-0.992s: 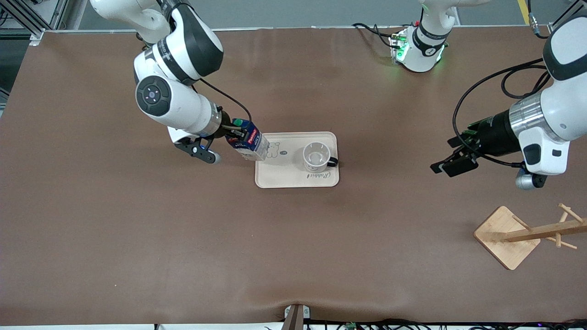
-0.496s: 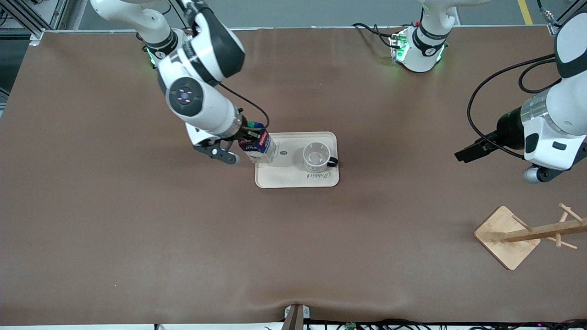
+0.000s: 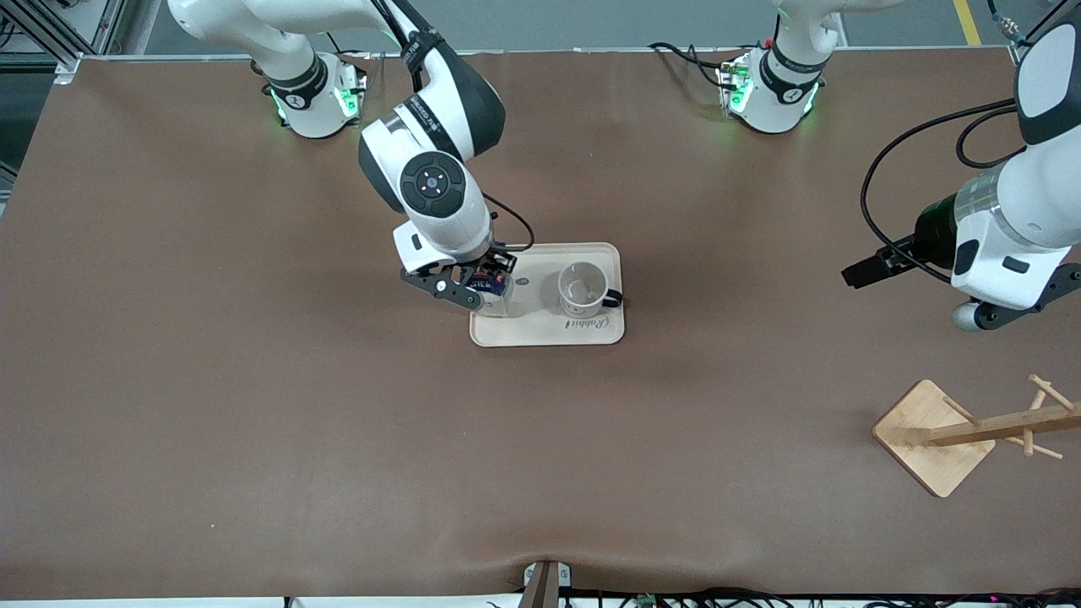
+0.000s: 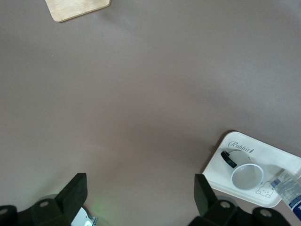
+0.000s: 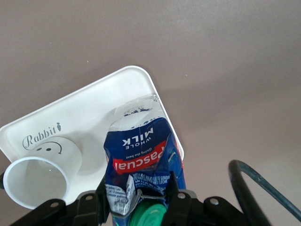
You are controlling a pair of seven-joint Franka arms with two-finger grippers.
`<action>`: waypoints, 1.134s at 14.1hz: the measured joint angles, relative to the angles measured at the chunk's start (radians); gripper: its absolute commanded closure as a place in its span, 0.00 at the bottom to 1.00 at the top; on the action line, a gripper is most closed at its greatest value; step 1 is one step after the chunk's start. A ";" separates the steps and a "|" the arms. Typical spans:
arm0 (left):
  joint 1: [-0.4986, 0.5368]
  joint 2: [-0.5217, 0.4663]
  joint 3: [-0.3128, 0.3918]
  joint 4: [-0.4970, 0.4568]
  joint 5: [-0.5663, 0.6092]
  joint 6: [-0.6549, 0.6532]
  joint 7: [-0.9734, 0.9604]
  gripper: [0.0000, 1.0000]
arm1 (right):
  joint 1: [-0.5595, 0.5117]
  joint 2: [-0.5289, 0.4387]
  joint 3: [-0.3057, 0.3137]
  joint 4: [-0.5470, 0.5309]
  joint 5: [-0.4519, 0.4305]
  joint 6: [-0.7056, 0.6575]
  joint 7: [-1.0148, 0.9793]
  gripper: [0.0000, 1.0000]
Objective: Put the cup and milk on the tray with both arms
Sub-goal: 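Set the milk carton on the tray and open the right gripper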
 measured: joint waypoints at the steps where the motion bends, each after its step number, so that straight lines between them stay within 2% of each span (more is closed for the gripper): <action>1: 0.001 0.000 0.001 0.001 0.001 0.000 0.006 0.00 | 0.001 0.004 0.000 0.000 0.000 0.001 0.000 1.00; 3: 0.008 0.000 0.003 0.003 0.004 0.000 0.007 0.00 | 0.012 0.015 0.001 0.000 0.000 0.001 0.000 1.00; 4: 0.017 0.000 0.003 0.006 0.005 0.001 0.010 0.00 | 0.020 0.022 0.002 0.000 0.004 0.002 0.002 0.93; 5: 0.026 0.000 0.004 0.009 0.005 0.001 0.021 0.00 | 0.027 0.028 0.002 0.000 0.012 0.004 0.005 0.76; 6: 0.033 0.000 0.004 0.015 0.005 0.001 0.044 0.00 | 0.030 0.032 0.002 0.002 0.022 0.007 0.008 0.74; 7: 0.041 -0.001 0.004 0.021 0.005 0.001 0.078 0.00 | 0.031 0.032 0.002 0.006 0.027 0.010 0.011 0.54; 8: 0.047 -0.004 0.004 0.026 0.006 0.001 0.112 0.00 | 0.031 0.033 0.002 0.007 0.029 0.017 0.012 0.17; 9: 0.053 -0.008 0.004 0.028 0.010 0.001 0.137 0.00 | 0.031 0.033 0.002 0.007 0.030 0.021 0.012 0.00; 13: 0.033 -0.039 0.044 0.030 0.020 0.001 0.290 0.00 | 0.032 0.034 0.002 0.007 0.030 0.022 0.013 0.00; 16: -0.010 -0.065 0.081 0.015 0.023 0.004 0.319 0.00 | 0.032 0.034 0.002 0.009 0.030 0.022 0.014 0.00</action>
